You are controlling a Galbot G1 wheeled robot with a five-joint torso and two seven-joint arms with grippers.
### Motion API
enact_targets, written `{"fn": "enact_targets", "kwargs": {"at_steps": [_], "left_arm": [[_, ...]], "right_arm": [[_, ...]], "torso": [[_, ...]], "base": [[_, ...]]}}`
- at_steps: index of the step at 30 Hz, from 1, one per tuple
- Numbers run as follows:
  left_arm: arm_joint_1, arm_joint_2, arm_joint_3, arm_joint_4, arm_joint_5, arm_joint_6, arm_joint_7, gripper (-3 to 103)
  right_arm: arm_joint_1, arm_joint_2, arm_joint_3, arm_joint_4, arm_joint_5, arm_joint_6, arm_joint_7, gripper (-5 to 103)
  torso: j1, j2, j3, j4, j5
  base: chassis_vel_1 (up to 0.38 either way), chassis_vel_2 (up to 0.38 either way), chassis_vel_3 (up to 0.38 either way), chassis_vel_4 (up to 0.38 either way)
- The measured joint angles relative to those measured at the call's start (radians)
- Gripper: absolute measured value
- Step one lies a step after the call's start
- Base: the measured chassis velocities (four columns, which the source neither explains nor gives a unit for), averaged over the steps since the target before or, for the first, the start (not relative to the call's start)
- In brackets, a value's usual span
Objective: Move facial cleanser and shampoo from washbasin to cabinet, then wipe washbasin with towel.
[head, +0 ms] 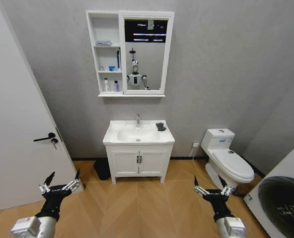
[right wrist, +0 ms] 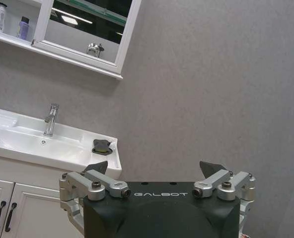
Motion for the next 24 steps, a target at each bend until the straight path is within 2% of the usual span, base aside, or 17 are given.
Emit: {"fn": "enact_targets", "kwargs": {"at_steps": [24], "left_arm": [[0.000, 0.000, 0.000, 0.000, 0.000, 0.000, 0.000, 100]], "right_arm": [[-0.007, -0.004, 0.019, 0.005, 0.009, 0.010, -0.003, 100]], "torso": [[0.000, 0.000, 0.000, 0.0000, 0.0000]], "base": [[0.000, 0.000, 0.000, 0.000]]}}
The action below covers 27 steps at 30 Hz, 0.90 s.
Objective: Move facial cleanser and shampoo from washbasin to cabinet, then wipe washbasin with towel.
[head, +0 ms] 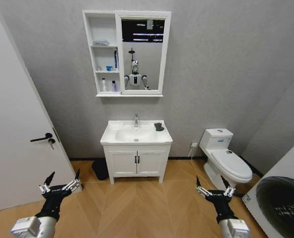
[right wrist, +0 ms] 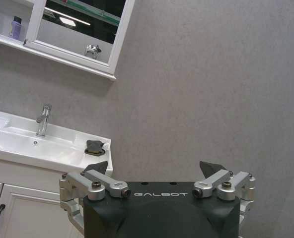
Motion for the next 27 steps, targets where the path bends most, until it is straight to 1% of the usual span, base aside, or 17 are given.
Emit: {"fn": "enact_targets", "kwargs": {"at_steps": [7, 16, 20, 21, 22, 24, 27], "left_arm": [[0.000, 0.000, 0.000, 0.000, 0.000, 0.000, 0.000, 100], [0.000, 0.000, 0.000, 0.000, 0.000, 0.000, 0.000, 100], [0.000, 0.000, 0.000, 0.000, 0.000, 0.000, 0.000, 100], [0.000, 0.000, 0.000, 0.000, 0.000, 0.000, 0.000, 100], [0.000, 0.000, 0.000, 0.000, 0.000, 0.000, 0.000, 100], [0.000, 0.000, 0.000, 0.000, 0.000, 0.000, 0.000, 100], [0.000, 0.000, 0.000, 0.000, 0.000, 0.000, 0.000, 100]], "right_arm": [[0.001, 0.002, 0.001, 0.000, 0.002, -0.001, 0.000, 100], [0.007, 0.005, 0.019, -0.020, 0.011, 0.037, -0.024, 100], [0.007, 0.003, 0.045, -0.021, 0.050, 0.051, -0.050, 100], [0.007, 0.002, 0.062, -0.021, 0.060, 0.059, -0.076, 100], [0.007, 0.002, 0.062, -0.021, 0.060, 0.059, -0.076, 100], [0.005, -0.003, 0.093, -0.021, 0.061, 0.061, -0.126, 100], [0.005, -0.004, 0.099, -0.020, 0.056, 0.058, -0.134, 100]], "torso": [[0.000, 0.000, 0.000, 0.0000, 0.0000], [0.000, 0.000, 0.000, 0.0000, 0.0000], [0.000, 0.000, 0.000, 0.0000, 0.0000], [0.000, 0.000, 0.000, 0.0000, 0.0000], [0.000, 0.000, 0.000, 0.0000, 0.0000], [0.000, 0.000, 0.000, 0.0000, 0.0000], [0.000, 0.000, 0.000, 0.0000, 0.0000]], "base": [[0.000, 0.000, 0.000, 0.000], [0.000, 0.000, 0.000, 0.000], [0.000, 0.000, 0.000, 0.000], [0.000, 0.000, 0.000, 0.000], [0.000, 0.000, 0.000, 0.000], [0.000, 0.000, 0.000, 0.000], [0.000, 0.000, 0.000, 0.000]]}}
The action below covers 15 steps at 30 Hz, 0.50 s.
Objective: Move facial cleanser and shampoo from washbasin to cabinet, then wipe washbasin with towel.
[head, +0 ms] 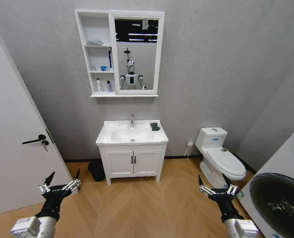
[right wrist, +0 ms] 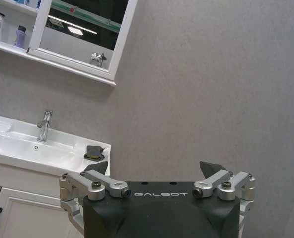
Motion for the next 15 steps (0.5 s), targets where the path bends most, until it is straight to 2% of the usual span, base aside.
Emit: {"fn": "enact_targets", "kwargs": {"at_steps": [15], "left_arm": [[0.000, 0.000, 0.000, 0.000, 0.000, 0.000, 0.000, 100]], "right_arm": [[0.000, 0.000, 0.000, 0.001, -0.003, -0.004, 0.000, 100]], "torso": [[0.000, 0.000, 0.000, 0.0000, 0.0000]], "base": [[0.000, 0.000, 0.000, 0.000]]}}
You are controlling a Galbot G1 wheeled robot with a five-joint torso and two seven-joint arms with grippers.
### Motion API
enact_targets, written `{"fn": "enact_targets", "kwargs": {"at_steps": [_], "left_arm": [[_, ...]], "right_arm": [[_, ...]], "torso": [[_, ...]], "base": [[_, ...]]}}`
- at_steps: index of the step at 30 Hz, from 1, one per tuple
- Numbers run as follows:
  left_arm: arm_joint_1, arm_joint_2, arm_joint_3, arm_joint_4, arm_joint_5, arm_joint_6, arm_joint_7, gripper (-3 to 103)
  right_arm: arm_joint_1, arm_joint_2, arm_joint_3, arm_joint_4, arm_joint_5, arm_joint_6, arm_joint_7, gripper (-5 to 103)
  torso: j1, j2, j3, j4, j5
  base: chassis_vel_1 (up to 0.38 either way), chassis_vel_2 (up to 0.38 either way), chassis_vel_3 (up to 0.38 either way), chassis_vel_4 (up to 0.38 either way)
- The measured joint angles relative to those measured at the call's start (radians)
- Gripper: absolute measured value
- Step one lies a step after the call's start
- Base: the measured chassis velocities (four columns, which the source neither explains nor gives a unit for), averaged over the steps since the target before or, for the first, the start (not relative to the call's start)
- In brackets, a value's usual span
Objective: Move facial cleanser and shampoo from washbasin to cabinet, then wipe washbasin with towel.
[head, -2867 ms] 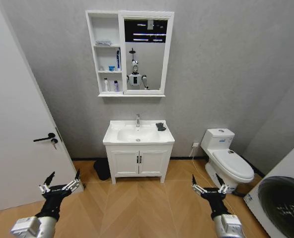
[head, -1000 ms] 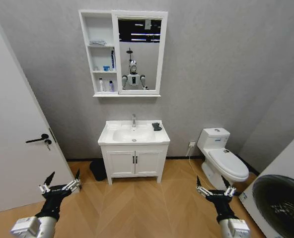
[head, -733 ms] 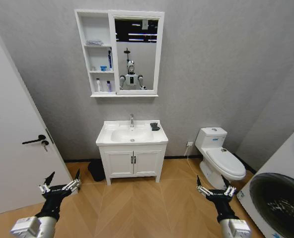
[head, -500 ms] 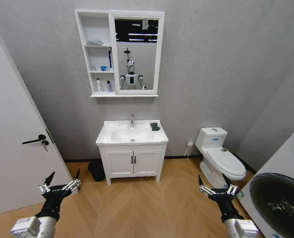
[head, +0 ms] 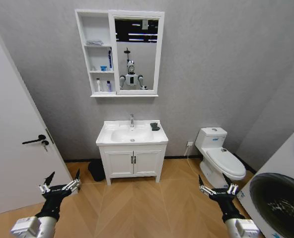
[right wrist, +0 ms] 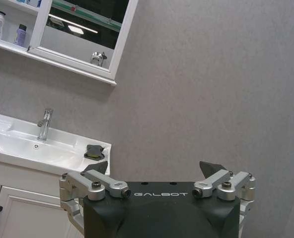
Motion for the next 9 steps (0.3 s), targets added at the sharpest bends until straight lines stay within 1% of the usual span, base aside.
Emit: {"fn": "enact_targets", "kwargs": {"at_steps": [9], "left_arm": [[0.000, 0.000, 0.000, 0.000, 0.000, 0.000, 0.000, 100]], "right_arm": [[0.000, 0.000, -0.001, 0.001, -0.001, -0.001, 0.001, 100]], "torso": [[0.000, 0.000, 0.000, 0.0000, 0.0000]], "base": [[0.000, 0.000, 0.000, 0.000]]}}
